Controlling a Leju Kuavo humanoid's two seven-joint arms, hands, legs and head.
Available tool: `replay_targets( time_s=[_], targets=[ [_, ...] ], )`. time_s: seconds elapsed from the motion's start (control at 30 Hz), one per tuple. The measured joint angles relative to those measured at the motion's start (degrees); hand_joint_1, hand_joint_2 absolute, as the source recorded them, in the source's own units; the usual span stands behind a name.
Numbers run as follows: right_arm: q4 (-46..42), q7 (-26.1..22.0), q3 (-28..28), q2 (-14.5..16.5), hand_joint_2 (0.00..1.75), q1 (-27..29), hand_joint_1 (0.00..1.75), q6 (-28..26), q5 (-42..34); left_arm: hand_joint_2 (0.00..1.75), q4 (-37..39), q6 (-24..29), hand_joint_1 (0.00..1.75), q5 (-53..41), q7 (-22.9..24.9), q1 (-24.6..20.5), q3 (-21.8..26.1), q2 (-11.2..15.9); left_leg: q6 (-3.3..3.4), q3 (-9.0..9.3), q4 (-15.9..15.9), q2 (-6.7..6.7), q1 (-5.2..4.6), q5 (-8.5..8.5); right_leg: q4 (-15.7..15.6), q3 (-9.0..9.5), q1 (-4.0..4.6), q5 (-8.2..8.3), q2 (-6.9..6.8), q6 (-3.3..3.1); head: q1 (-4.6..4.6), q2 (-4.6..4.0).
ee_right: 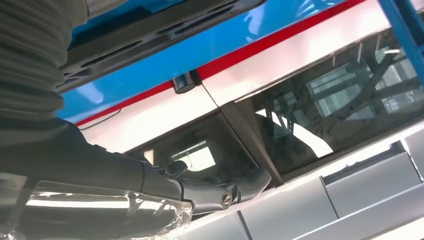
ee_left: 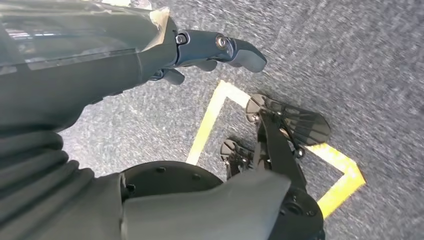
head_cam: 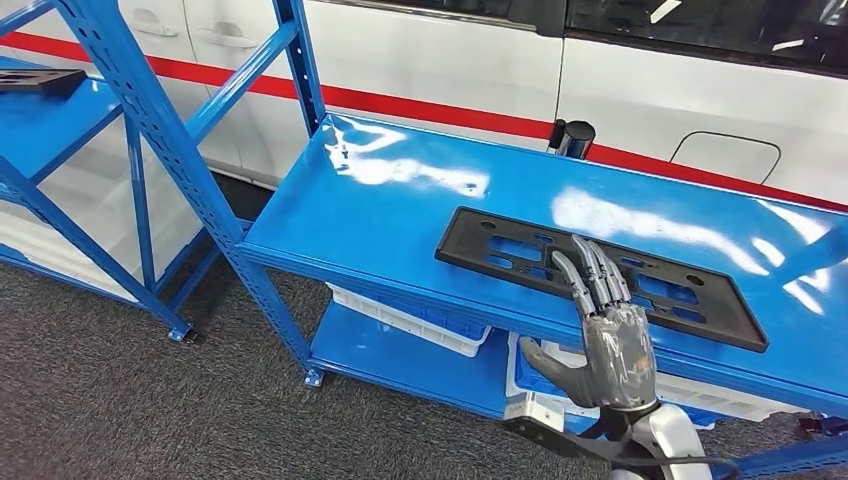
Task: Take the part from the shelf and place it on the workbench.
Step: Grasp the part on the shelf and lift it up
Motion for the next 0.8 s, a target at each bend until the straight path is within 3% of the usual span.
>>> replay_targets(
  time_s=[0.3,0.67,0.8],
  targets=[
    [17.95,3.31,0.67,3.70,1.75,-12.44,0.00,-1.43,2.02,1.75,-0.20,0.35,0.00,-2.36,3.54,-1.78,-1.20,-0.02,0.01,0.05,0.01,-0.01,0.01,0.02,0.02,0.09,0.04,0.01,0.00,0.01,0.01,0.00],
    [31.25,6.09,1.27,6.66,1.75,-20.01,0.00,-3.59,3.13,1.75,-0.44,-0.91,0.00,-4.23,5.29,-2.96,-1.96,0.79,0.01,0.08,0.01,-0.03,0.03,0.02,0.03,0.27,0.04,0.00,-0.02,0.00,0.00,0.00],
    [35.12,6.51,1.36,7.18,1.75,-22.06,0.00,-4.77,2.81,1.75,-0.74,0.13,0.00,-4.91,9.31,-4.27,-2.57,1.19,0.01,0.11,0.01,-0.04,0.04,0.03,0.03,0.13,0.04,0.00,-0.02,0.00,0.00,0.00]
  ],
)
